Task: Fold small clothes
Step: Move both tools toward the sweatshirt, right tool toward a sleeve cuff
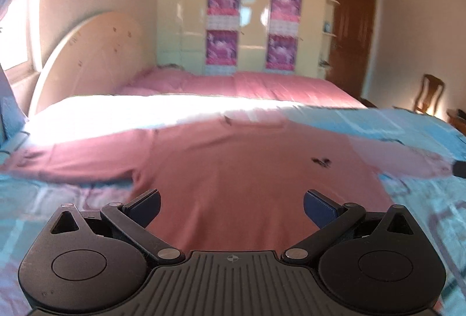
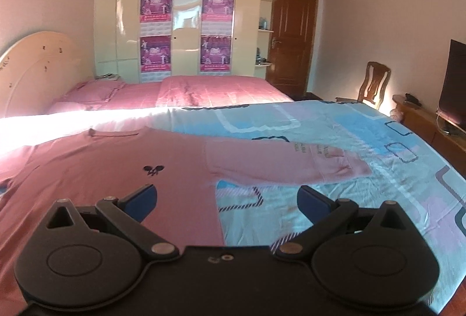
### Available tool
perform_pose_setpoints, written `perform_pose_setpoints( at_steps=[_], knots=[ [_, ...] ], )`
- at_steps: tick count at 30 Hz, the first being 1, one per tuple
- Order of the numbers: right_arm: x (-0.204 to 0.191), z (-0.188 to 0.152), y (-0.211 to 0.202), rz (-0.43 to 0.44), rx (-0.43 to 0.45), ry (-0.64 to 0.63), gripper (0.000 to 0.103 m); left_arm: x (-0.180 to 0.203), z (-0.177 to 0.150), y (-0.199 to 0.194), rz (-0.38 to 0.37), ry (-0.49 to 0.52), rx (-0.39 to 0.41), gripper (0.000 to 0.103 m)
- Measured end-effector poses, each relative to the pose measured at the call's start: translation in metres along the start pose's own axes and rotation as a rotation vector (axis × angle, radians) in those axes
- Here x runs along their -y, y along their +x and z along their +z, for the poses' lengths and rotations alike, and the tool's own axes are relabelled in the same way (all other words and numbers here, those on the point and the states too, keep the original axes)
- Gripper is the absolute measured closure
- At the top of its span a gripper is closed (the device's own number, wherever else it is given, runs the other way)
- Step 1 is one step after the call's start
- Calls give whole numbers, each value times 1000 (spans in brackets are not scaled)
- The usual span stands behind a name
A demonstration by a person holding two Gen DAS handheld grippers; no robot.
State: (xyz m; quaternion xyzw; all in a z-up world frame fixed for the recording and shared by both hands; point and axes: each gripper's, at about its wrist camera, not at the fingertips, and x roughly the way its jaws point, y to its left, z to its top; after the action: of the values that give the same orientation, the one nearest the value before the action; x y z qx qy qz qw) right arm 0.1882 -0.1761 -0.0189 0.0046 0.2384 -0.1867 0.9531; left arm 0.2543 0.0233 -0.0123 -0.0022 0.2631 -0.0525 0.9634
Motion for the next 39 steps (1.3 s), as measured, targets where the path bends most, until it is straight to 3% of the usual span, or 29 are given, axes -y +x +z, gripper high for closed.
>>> perform_pose_setpoints(
  at_steps=[5,9,13,15,16,17,23,30,31,32,33,39],
  knots=[
    [6,6,17,-28,15,26,2,-1,7,23,-22,3,12,0],
    [17,11,29,-52,37,41,3,9,9,43,-45,2,-22,0],
    [40,15,47,-84,57,78,7,29,9,57,-52,25,0,0],
    [54,16,59,-107,70,103,33,41,9,67,-37,62,11,0],
    [63,17,68,-122,64,120,59,46,10,72,-33,78,4,1],
    [72,18,77,-128,53,140,60,52,11,78,-22,92,-4,1],
    [132,16,136,-171,10,251,60,80,17,111,34,113,-21,1],
    [198,-3,203,-222,-68,349,60,109,17,159,4,10,-69,1],
    [208,-6,211,-227,-79,372,60,113,17,166,9,11,-72,4],
    [218,-9,219,-232,-91,398,59,118,17,171,15,15,-74,22],
    [227,-12,226,-235,-102,422,59,123,17,177,29,20,-83,28],
    [263,-29,257,-221,-148,549,58,143,20,210,51,-15,-132,28]
  ],
)
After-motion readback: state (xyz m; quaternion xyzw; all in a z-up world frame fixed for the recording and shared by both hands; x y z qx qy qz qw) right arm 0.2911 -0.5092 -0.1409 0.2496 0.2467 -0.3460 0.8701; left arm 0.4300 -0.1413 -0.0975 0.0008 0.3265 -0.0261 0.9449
